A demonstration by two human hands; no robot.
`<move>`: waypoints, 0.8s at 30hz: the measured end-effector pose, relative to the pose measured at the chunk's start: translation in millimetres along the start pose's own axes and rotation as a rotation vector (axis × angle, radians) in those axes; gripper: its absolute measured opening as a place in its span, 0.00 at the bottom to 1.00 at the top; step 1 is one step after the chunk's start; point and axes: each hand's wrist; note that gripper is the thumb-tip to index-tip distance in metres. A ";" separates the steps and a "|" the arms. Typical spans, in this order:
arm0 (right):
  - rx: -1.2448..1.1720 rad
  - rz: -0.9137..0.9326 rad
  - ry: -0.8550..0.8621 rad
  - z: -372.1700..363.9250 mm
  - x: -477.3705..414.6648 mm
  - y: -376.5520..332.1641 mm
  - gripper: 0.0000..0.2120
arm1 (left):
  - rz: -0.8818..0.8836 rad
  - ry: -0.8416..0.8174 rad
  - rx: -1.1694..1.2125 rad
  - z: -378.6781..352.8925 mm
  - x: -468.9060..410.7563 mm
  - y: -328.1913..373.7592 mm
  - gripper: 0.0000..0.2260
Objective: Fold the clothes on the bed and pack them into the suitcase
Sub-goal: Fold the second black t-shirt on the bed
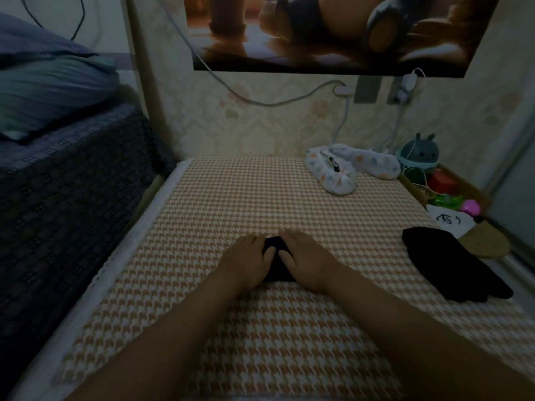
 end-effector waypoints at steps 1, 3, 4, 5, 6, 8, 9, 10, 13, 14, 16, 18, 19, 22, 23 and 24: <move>-0.025 -0.009 -0.026 1.9 -1.4 0.4 0.29 | 0.049 -0.034 0.048 2.0 0.0 -0.2 0.27; -0.059 -0.026 -0.055 5.3 -1.5 0.2 0.30 | 0.114 -0.055 0.105 4.1 -1.7 -1.6 0.27; -0.067 -0.026 -0.058 7.4 -1.5 -0.5 0.29 | 0.139 -0.056 0.121 6.0 -1.4 0.0 0.27; -0.063 -0.024 -0.061 9.6 -1.3 -1.7 0.29 | 0.164 -0.054 0.124 7.2 -0.9 1.8 0.26; -0.053 -0.026 -0.058 10.2 -1.1 -1.7 0.29 | 0.185 -0.036 0.121 8.3 0.1 5.0 0.26; -0.010 -0.050 -0.040 11.4 0.0 -0.1 0.30 | 0.225 0.033 0.131 12.5 2.4 12.3 0.23; 0.011 -0.063 -0.034 13.1 1.6 0.5 0.31 | 0.245 0.059 0.153 15.7 2.9 15.1 0.22; 0.024 -0.066 -0.022 15.3 4.1 0.7 0.32 | 0.271 0.067 0.183 19.5 3.3 18.6 0.22; -0.044 -0.048 0.003 24.7 17.5 -1.5 0.32 | 0.378 0.048 0.214 30.3 1.3 30.3 0.26; -0.077 -0.043 0.011 27.9 23.6 -3.0 0.30 | 0.403 0.044 0.210 31.8 0.1 33.7 0.28; -0.122 -0.030 0.020 32.2 36.5 -5.7 0.29 | 0.462 0.028 0.176 32.7 -0.1 41.1 0.31; -0.154 -0.012 0.025 33.3 48.0 -7.7 0.29 | 0.495 -0.019 0.093 29.9 1.1 44.5 0.35; -0.171 -0.007 0.019 32.8 52.4 -8.0 0.29 | 0.478 -0.039 0.040 27.6 1.6 45.2 0.35; -0.255 -0.011 0.014 34.1 63.9 -10.2 0.24 | 0.333 -0.006 -0.011 24.5 6.7 50.3 0.25; -0.300 -0.022 0.020 33.4 66.4 -10.1 0.22 | 0.283 0.033 -0.001 25.1 8.9 52.7 0.23; -0.358 -0.038 0.025 34.1 69.2 -10.6 0.22 | 0.224 0.082 0.011 26.6 11.5 55.7 0.22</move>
Point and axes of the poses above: each hand's wrist, its own x-axis away from the middle knuckle, its own z-axis out of the back of the hand, y = z × x, and after that the axes turned 10 degrees about x, right-handed
